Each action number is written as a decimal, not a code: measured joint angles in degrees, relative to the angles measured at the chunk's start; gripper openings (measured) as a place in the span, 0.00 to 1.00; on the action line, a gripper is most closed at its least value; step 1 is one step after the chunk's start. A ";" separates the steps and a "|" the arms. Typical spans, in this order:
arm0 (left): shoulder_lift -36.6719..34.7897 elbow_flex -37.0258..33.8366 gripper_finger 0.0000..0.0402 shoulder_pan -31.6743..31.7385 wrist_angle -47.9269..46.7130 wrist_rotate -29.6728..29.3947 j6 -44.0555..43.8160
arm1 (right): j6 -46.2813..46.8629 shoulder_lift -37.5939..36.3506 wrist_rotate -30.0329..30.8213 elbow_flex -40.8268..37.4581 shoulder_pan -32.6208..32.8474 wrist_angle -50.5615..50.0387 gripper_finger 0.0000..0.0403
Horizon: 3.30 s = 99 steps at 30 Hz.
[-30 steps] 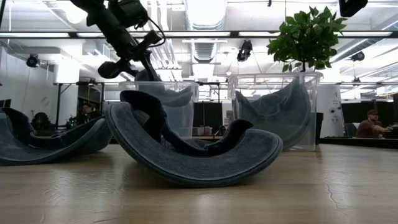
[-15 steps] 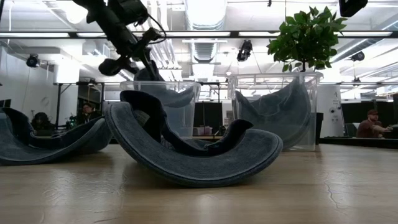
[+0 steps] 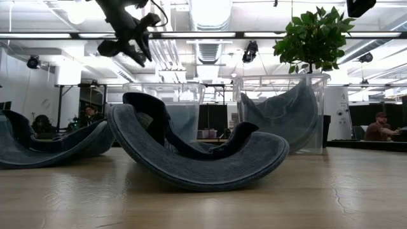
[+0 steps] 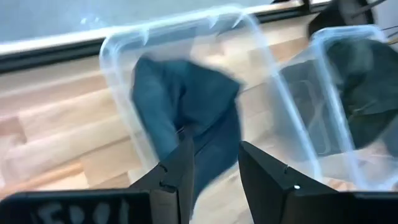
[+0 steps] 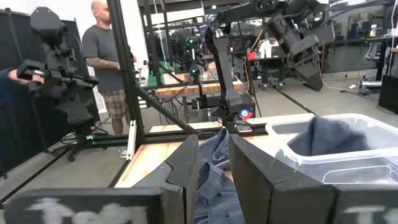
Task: Pick & Place hat
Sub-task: Put the top gray cap into the left transparent bin
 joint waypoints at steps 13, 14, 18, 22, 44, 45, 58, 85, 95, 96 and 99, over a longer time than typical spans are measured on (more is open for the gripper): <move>-4.25 3.68 0.29 -6.31 -8.53 13.48 5.33 | 1.22 -0.01 0.01 0.00 -0.01 -0.15 0.21; -5.02 3.68 0.29 -8.34 -11.04 12.48 3.06 | 1.18 0.00 0.01 0.00 -0.01 -0.20 0.21; -7.82 3.57 0.29 -19.72 -21.70 2.28 -12.01 | 1.02 -0.02 0.01 0.00 0.00 -0.48 0.21; -10.01 2.68 0.29 -35.40 -27.18 -8.03 -33.39 | 1.22 -0.02 0.01 0.00 0.00 -0.63 0.21; -9.26 -21.15 0.29 -78.11 -18.28 -16.92 -92.14 | 2.54 -0.02 -0.56 0.00 -0.01 -0.59 0.21; -9.31 -21.53 0.29 -78.09 -17.88 -16.92 -91.90 | 2.72 -0.02 -0.66 0.00 0.00 -0.59 0.21; -9.31 -23.12 0.45 -78.01 -16.25 -16.92 -85.91 | 2.86 -0.02 -2.18 0.00 -0.02 -0.57 0.21; -9.29 -44.65 0.62 -75.04 2.92 -18.53 -95.70 | 2.88 -0.02 -2.04 0.00 -0.02 -0.09 0.21; -9.37 -51.47 0.58 -73.12 13.00 -19.43 -95.78 | 2.88 0.00 -2.01 0.00 -0.01 -0.04 0.21; -9.39 -51.81 0.57 -73.12 13.20 -19.41 -95.81 | 2.88 -0.01 -1.98 0.00 -0.02 -0.04 0.21; -9.40 -52.12 0.48 -73.05 13.12 -18.78 -95.89 | 2.88 0.00 -1.98 0.00 -0.02 -0.02 0.21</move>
